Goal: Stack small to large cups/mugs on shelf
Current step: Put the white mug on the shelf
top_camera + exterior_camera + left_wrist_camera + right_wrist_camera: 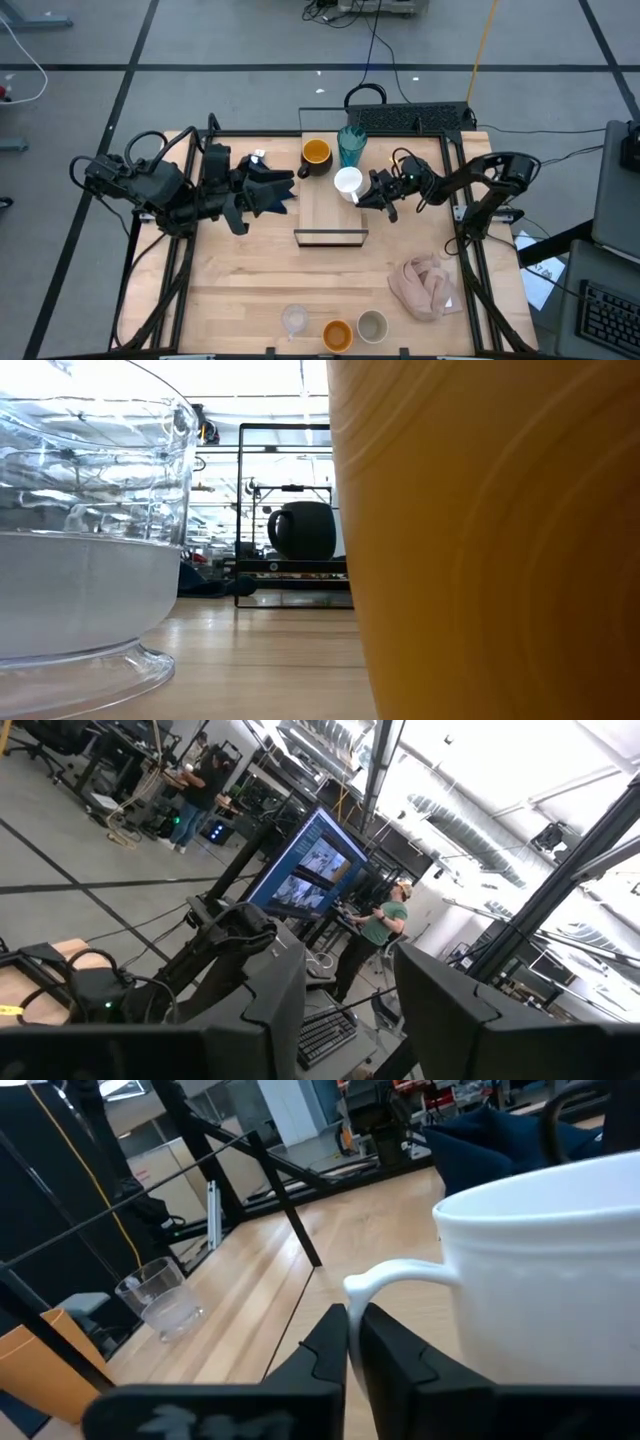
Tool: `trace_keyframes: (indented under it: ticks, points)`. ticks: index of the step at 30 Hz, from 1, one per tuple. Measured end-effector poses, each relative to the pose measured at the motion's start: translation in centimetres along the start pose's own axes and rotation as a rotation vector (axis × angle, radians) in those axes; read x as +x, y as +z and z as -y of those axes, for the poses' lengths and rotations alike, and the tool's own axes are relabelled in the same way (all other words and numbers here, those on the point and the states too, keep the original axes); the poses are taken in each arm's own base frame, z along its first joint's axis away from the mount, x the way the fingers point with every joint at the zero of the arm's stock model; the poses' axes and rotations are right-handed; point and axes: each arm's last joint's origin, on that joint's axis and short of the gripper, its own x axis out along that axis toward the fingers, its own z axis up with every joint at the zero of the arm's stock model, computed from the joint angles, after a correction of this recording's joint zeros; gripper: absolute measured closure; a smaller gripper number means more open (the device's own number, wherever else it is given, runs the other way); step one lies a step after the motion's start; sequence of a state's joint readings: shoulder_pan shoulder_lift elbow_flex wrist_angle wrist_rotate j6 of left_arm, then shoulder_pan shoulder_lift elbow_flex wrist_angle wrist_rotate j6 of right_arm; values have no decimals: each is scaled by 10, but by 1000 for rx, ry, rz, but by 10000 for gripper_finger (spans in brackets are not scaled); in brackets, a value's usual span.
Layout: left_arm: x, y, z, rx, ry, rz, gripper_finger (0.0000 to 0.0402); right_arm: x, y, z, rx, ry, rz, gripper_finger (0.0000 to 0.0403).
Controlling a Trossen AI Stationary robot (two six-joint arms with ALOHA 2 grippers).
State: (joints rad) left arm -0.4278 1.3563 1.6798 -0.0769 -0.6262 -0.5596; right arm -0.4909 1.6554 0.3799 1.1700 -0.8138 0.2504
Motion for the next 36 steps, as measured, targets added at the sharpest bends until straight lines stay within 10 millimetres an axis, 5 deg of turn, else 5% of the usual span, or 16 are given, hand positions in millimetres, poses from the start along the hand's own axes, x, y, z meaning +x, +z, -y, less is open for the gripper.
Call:
trace_keyframes:
  ticks: [28,36]
  points:
    - [0,0,0,6,-5,-6,247,1,-2,3,47,-39,-18,376]
    - [0,0,0,6,-5,-6,247,0,-3,4,44,-92,-11,305]
